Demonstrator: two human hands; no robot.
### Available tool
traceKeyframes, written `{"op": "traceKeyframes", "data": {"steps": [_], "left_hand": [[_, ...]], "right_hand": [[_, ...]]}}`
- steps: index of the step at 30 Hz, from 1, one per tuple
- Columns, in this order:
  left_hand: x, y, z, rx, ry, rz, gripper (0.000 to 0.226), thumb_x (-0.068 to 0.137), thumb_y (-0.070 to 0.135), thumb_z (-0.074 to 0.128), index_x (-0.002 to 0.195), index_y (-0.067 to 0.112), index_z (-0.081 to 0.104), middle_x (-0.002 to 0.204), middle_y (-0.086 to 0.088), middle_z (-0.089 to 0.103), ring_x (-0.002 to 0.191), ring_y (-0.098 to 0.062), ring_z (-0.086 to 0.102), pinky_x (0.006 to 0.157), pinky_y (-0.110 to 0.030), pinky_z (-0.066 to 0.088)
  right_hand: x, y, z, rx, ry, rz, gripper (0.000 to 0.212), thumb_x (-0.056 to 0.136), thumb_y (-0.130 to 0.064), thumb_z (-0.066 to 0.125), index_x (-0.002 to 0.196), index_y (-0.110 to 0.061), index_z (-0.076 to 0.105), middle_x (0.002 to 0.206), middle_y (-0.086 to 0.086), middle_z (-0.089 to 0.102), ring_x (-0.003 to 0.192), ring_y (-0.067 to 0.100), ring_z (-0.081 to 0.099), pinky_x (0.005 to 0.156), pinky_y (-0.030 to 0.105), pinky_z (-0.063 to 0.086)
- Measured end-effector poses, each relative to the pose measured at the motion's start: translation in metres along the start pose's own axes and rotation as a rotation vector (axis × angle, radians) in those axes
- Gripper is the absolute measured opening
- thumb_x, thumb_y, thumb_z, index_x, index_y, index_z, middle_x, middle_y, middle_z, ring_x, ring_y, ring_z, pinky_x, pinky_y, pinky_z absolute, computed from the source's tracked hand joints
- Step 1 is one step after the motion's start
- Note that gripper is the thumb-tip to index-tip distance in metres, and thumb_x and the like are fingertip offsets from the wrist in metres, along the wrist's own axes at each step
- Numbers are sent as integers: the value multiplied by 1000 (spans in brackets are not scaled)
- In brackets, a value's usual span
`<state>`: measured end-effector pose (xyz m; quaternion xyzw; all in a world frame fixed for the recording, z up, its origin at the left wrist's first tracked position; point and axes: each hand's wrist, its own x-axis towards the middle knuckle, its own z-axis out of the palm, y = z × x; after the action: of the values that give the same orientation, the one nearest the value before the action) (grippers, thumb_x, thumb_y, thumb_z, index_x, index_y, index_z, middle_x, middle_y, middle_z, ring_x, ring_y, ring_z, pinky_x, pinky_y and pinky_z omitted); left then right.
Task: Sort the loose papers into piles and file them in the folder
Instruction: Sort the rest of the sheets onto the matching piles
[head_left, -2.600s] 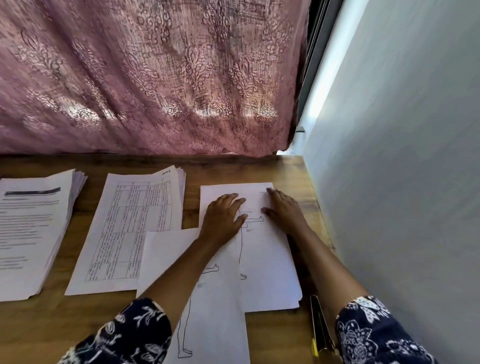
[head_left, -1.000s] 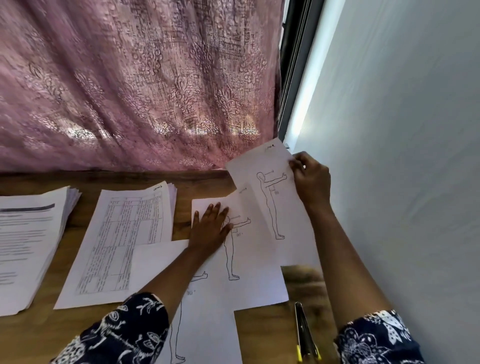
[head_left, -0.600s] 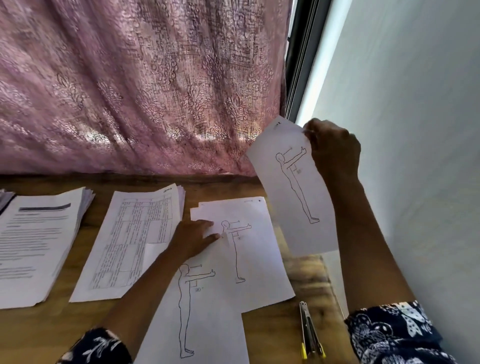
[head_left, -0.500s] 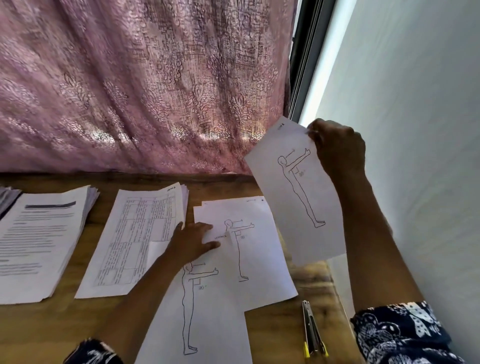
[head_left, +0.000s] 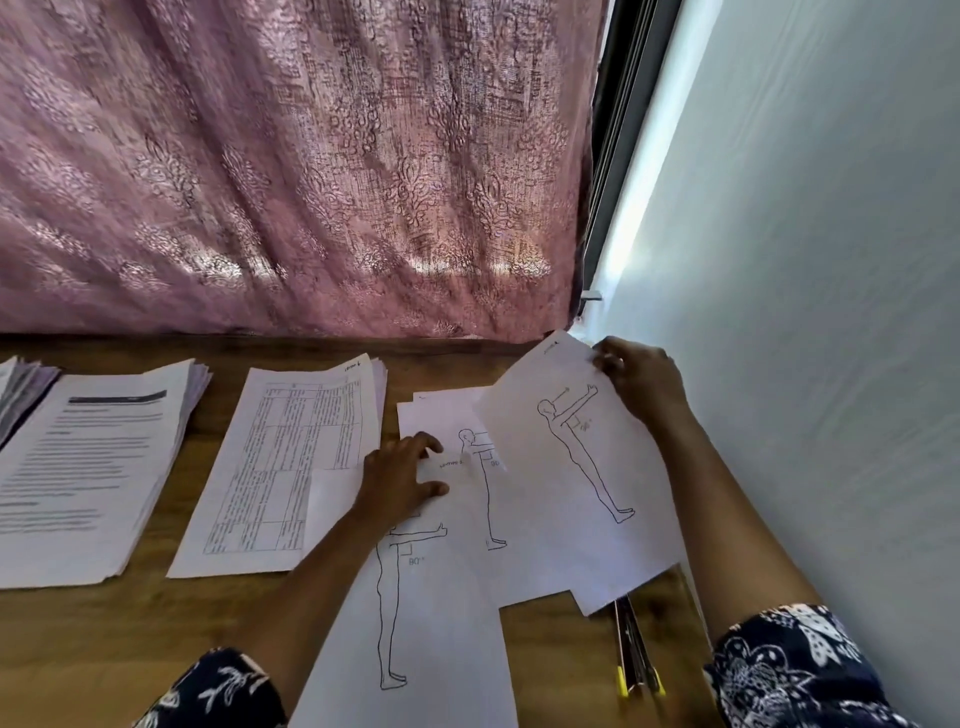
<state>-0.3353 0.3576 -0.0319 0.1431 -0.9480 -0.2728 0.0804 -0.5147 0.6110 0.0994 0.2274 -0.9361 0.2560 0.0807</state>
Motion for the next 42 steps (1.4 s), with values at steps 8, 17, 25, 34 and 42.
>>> {"op": "traceKeyframes", "data": {"steps": [8,17,25,34,42], "left_hand": [[-8,20,-32,-454,105,61,29,79,51,63,88,23,67,87,12,61,83,-1,58,71,-14,46],[22,55,-53,-485,70,25,11,89,28,67,98,23,63,98,9,64,85,-2,59,68,-10,41],[17,45,-34,-458,-172,-59,30,85,30,73,107,37,54,85,5,64,77,-12,64,74,-29,53],[8,14,-41,-469,-187,-90,6,90,30,65,89,25,63,88,2,66,84,-14,62,71,-24,45],[5,5,-22,-485,-94,-100,26,93,27,60,117,21,56,118,5,57,104,-13,55,75,-7,40]], "right_hand": [[-3,15,24,199,-153,108,8,89,-16,64,93,-10,69,86,9,67,80,26,58,69,30,39],[-69,-36,59,747,-561,325,17,98,-12,51,89,-13,66,77,4,57,67,16,50,61,29,43],[-106,-46,80,895,-693,423,24,101,-17,44,104,-15,67,93,5,66,86,21,61,75,34,50],[-43,-14,92,154,-322,102,32,97,-20,52,128,-13,59,129,5,61,117,26,56,96,31,42],[-10,8,132,-78,-525,-102,77,92,-41,58,151,-12,18,158,8,23,146,21,20,115,37,18]]}}
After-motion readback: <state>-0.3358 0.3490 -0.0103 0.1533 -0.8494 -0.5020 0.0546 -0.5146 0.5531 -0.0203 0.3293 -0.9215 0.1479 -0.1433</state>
